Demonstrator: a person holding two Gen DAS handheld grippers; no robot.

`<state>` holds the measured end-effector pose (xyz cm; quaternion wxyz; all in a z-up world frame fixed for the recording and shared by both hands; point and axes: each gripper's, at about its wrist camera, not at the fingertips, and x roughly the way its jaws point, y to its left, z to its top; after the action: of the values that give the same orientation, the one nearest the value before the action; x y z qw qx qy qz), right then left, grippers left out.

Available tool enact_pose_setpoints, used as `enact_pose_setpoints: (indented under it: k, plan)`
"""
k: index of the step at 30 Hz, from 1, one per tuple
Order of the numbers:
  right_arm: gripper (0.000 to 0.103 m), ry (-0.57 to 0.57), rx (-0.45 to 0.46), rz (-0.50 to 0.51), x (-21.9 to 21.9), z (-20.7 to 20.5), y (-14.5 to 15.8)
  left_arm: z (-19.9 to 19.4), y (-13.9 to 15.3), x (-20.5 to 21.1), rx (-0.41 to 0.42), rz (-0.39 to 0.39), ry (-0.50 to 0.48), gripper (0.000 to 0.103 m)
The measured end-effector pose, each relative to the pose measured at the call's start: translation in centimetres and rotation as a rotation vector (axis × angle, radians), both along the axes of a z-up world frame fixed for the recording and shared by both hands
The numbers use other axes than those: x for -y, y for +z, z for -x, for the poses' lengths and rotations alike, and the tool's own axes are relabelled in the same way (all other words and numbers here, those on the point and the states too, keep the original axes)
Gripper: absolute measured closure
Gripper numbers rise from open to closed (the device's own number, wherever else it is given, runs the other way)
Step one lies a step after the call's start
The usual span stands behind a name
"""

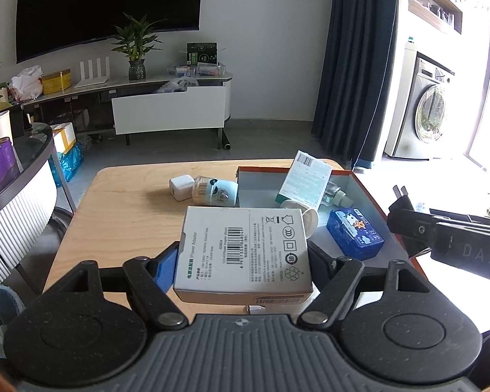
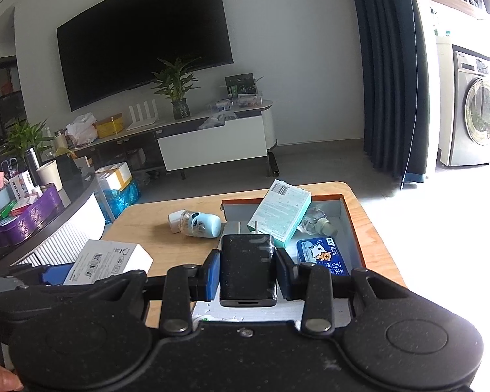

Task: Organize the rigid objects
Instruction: 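Carry the white printed box with left tool while right tool carries the black charger over the box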

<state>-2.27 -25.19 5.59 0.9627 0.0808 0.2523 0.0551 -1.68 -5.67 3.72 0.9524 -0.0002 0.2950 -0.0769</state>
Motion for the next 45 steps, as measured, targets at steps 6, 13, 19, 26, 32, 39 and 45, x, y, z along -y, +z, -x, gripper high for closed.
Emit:
enact_pose_setpoints:
  k: [6, 13, 19, 26, 32, 39, 45]
  plan:
    - [0.06, -0.03, -0.001, -0.002, 1.0, 0.1, -0.1, -0.2, -0.2, 1.1, -0.004, -0.003, -0.027, 0.024]
    - [0.06, -0.061, -0.006, -0.004, 2.2, 0.2, -0.3, -0.4, -0.4, 2.2, -0.009, -0.004, -0.056, 0.024]
    - [0.06, -0.075, -0.012, -0.004, 2.7, 0.2, -0.5, -0.7, -0.6, 3.1, -0.012, -0.007, -0.079, 0.024]
    - [0.06, -0.089, -0.021, -0.001, 3.1, -0.1, -0.7, -1.1, -0.8, 3.7, -0.02, -0.007, -0.098, 0.024]
    - [0.06, -0.1, -0.033, 0.0, 3.4, -0.6, -1.0, -1.6, -1.0, 3.9, -0.031, -0.006, -0.108, 0.024]
    - [0.06, -0.104, -0.046, 0.001, 3.6, -1.2, -1.2, -2.3, -1.2, 4.3, -0.044, -0.006, -0.115, 0.024]
    - [0.06, -0.107, -0.059, 0.001, 3.7, -1.7, -1.5, -2.7, -1.4, 4.7, -0.056, -0.005, -0.123, 0.024]
